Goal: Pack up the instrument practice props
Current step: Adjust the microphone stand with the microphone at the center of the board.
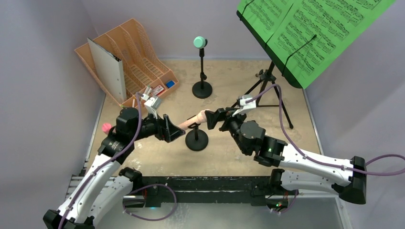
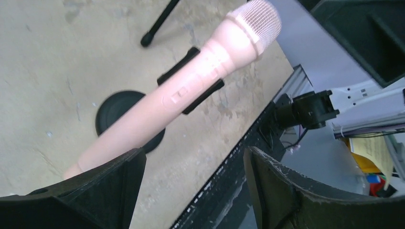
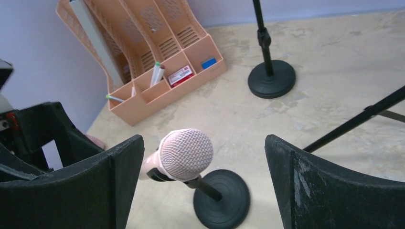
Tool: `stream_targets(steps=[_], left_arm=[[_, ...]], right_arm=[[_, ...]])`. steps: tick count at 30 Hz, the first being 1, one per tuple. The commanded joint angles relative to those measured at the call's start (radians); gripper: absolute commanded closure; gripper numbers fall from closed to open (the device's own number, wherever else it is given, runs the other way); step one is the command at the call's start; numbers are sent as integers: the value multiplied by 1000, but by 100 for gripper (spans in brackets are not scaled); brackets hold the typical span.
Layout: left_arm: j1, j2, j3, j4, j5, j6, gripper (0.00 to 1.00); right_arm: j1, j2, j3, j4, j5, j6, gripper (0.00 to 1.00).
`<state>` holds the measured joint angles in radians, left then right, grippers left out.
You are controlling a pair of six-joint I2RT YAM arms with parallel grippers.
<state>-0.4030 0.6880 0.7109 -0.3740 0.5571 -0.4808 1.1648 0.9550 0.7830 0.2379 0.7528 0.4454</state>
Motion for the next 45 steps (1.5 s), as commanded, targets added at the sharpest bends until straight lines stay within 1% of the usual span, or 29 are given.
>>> stream_targets(steps=[1,5,9,12,14,18,20,24,27,28,31,35,37,38,42,45], left_arm=[[-13,0,-67,22,67,-107,22],[-23,1,-145,104,70,-169,23],[-40,29,-166,121,18,-148,24],[-49,37,-168,136,-58,-132,24],[-52,39,-177,158,-113,-130,24],[-53,58,-207,233,-199,-134,24],[-53,92,-192,249,-209,-135,24],[-54,123,-170,270,-257,-123,25],[-54,125,-168,305,-310,-124,25],[-54,127,-178,347,-317,-132,25],[-55,151,-201,454,-342,-154,25],[-59,195,-204,544,-378,-139,25],[-59,218,-223,637,-368,-146,24],[-60,221,-228,656,-359,-147,24],[-68,200,-280,720,-322,-158,23],[-91,169,-344,768,-321,-157,23]], right_arm=[[4,-41,4,-34,59,-82,1],[3,-51,-4,13,45,-152,1],[4,-27,29,38,-40,-264,1],[4,22,108,-61,-104,-318,1],[3,60,179,-162,-142,-334,1],[-10,124,313,-331,-213,-360,1],[-38,136,371,-373,-297,-374,1],[-161,184,469,-451,-562,-382,1],[-226,258,537,-508,-685,-390,1],[-231,286,560,-530,-705,-395,1],[-240,368,625,-591,-746,-414,1],[-256,455,698,-655,-780,-440,2],[-267,506,736,-684,-825,-441,3],[-267,521,749,-693,-832,-441,3],[-267,574,799,-734,-838,-441,4],[-268,614,843,-766,-831,-441,5]])
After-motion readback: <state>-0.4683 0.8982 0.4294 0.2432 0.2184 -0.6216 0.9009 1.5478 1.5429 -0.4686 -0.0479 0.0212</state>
